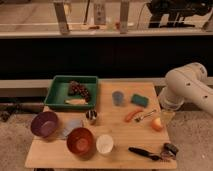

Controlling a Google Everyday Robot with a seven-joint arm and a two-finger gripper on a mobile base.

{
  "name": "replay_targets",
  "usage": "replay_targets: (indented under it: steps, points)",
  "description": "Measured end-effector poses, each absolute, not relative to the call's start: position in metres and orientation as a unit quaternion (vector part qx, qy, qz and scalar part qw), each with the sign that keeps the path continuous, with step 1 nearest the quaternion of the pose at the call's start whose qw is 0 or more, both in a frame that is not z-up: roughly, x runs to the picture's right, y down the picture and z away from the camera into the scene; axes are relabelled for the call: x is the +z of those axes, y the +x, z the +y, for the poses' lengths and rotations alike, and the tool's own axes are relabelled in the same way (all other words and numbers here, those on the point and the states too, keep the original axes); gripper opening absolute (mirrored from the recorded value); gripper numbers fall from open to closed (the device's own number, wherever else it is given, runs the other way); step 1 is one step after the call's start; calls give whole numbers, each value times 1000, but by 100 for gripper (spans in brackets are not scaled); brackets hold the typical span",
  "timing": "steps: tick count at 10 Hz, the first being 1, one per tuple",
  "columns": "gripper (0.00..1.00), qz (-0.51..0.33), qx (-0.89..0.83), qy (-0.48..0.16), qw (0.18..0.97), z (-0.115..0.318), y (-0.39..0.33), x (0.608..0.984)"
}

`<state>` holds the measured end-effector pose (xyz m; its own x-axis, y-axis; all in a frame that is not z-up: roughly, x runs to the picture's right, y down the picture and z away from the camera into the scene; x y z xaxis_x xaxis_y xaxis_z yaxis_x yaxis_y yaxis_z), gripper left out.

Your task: Wipe purple bowl with towel

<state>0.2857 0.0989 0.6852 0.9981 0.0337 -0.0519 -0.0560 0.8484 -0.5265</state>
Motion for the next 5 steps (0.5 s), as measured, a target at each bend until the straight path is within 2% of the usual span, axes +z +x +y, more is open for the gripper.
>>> replay_targets:
  steps: [5]
  points:
    - [80, 20, 23, -274, 961, 99, 286, 685]
